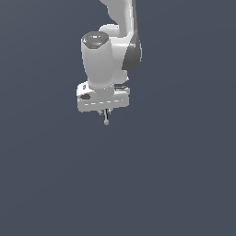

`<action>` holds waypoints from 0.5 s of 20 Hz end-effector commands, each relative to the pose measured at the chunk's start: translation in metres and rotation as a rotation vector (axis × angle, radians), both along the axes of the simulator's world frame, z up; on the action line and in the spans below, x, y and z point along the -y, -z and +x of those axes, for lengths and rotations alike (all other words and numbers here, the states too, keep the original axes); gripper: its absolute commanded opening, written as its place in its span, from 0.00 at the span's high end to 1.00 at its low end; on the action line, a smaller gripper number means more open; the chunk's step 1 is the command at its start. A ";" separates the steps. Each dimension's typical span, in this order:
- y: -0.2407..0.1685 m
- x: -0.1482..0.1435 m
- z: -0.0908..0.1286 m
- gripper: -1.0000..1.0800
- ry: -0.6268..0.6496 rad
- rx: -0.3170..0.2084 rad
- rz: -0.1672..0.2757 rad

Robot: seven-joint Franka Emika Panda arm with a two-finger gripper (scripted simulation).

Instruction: Pick up the object and move it to a goal position.

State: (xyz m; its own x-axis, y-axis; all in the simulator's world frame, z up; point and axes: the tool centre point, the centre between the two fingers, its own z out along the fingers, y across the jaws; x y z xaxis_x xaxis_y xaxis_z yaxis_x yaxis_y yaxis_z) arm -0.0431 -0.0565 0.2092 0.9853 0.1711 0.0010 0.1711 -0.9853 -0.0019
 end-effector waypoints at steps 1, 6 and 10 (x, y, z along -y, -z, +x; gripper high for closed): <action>-0.025 0.014 0.005 1.00 -0.001 -0.001 0.000; -0.073 0.041 0.018 1.00 -0.001 -0.001 0.000; -0.108 0.060 0.027 1.00 -0.001 -0.001 0.000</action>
State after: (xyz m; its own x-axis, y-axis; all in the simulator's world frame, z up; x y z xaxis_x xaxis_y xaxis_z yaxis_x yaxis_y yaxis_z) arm -0.0191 -0.1096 0.3040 0.9853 0.1710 0.0013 0.1710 -0.9853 -0.0017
